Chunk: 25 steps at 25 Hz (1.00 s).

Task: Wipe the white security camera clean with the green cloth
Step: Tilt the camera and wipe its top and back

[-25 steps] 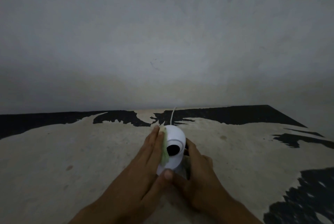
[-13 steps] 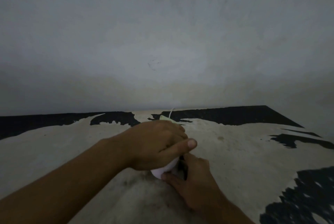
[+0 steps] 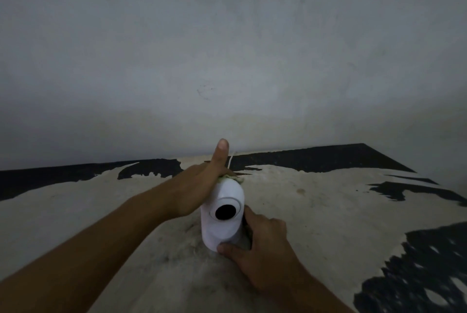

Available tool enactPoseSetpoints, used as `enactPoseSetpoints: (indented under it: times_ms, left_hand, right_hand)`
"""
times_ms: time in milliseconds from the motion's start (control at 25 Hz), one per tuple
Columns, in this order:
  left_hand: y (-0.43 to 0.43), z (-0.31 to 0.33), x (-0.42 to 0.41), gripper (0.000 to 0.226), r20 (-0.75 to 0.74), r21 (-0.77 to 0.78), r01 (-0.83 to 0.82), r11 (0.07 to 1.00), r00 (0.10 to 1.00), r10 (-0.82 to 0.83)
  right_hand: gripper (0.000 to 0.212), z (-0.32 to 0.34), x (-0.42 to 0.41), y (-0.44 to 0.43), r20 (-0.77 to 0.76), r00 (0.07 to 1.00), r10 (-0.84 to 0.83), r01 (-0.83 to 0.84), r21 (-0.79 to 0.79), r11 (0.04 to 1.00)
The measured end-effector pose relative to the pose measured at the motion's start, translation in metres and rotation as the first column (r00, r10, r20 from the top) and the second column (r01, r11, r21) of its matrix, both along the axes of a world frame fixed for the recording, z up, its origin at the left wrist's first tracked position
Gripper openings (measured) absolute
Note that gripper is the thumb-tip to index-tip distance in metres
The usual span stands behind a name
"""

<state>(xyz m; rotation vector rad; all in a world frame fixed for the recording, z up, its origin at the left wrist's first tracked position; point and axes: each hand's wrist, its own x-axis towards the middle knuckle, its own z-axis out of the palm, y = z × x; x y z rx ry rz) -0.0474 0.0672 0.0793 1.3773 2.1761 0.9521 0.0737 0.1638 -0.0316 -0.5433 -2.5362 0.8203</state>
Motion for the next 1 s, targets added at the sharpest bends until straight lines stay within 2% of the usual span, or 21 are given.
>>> enactPoseSetpoints:
  times_ms: [120,200,240,320,400,440,480,520,600,800,920,1000]
  left_hand:
    - [-0.022,-0.015,0.01,0.064,0.183,0.197,-0.062,0.978,0.983,0.025]
    - [-0.017,-0.033,0.006,0.057,0.213,0.318,-0.134,0.938,0.975,0.067]
    - [-0.019,-0.051,-0.004,0.056,0.124,0.345,-0.099,0.933,0.991,0.059]
    - [-0.027,-0.085,-0.022,0.072,-0.094,0.297,-0.032,0.954,0.994,0.062]
    - [-0.032,-0.113,-0.024,0.078,-0.249,0.287,0.025,0.957,0.967,0.049]
    - [-0.03,-0.114,-0.024,0.078,-0.317,0.292,0.008,0.956,0.944,0.089]
    - [-0.029,-0.115,-0.022,0.077,-0.409,0.297,0.059,0.953,0.91,0.071]
    - [-0.033,-0.119,-0.017,0.074,-0.436,0.291,0.107,0.951,0.899,0.033]
    - [-0.041,-0.123,-0.007,0.069,-0.434,0.35,0.104,0.931,0.899,0.062]
    - [-0.065,-0.101,0.027,0.066,-0.395,0.371,0.067,0.926,0.914,0.092]
    - [-0.064,-0.092,0.029,0.047,-0.404,0.535,-0.014,0.845,0.874,0.271]
    - [-0.058,-0.089,0.026,0.029,-0.278,0.638,-0.118,0.761,0.887,0.37]
  right_hand:
    - [0.056,0.003,0.002,-0.001,0.005,1.0,0.003,-0.003,0.03,1.0]
    - [0.052,0.003,0.003,0.0,0.009,1.0,0.007,-0.008,0.051,0.999]
    - [0.05,0.002,0.003,0.0,-0.005,1.0,0.014,-0.013,0.045,0.999]
    - [0.048,-0.001,0.003,0.0,-0.038,0.999,0.026,-0.026,0.022,0.999]
    - [0.051,-0.003,0.002,-0.001,-0.027,0.999,0.033,-0.032,0.017,0.999]
    - [0.053,-0.003,0.001,-0.002,-0.025,0.999,0.035,-0.034,0.012,0.999]
    - [0.053,-0.004,0.001,-0.002,-0.027,0.999,0.037,-0.037,0.01,0.999]
    - [0.053,-0.004,0.001,-0.003,-0.034,0.999,0.039,-0.038,0.008,0.999]
    - [0.054,-0.001,0.002,-0.004,-0.039,0.998,0.04,-0.039,0.019,0.999]
    - [0.062,0.001,0.0,-0.005,-0.059,0.997,0.039,-0.037,0.03,0.999]
    - [0.062,-0.001,0.0,-0.004,-0.081,0.996,0.026,-0.022,0.049,0.999]
    - [0.059,0.0,0.001,-0.004,-0.089,0.996,0.019,-0.014,0.056,0.998]
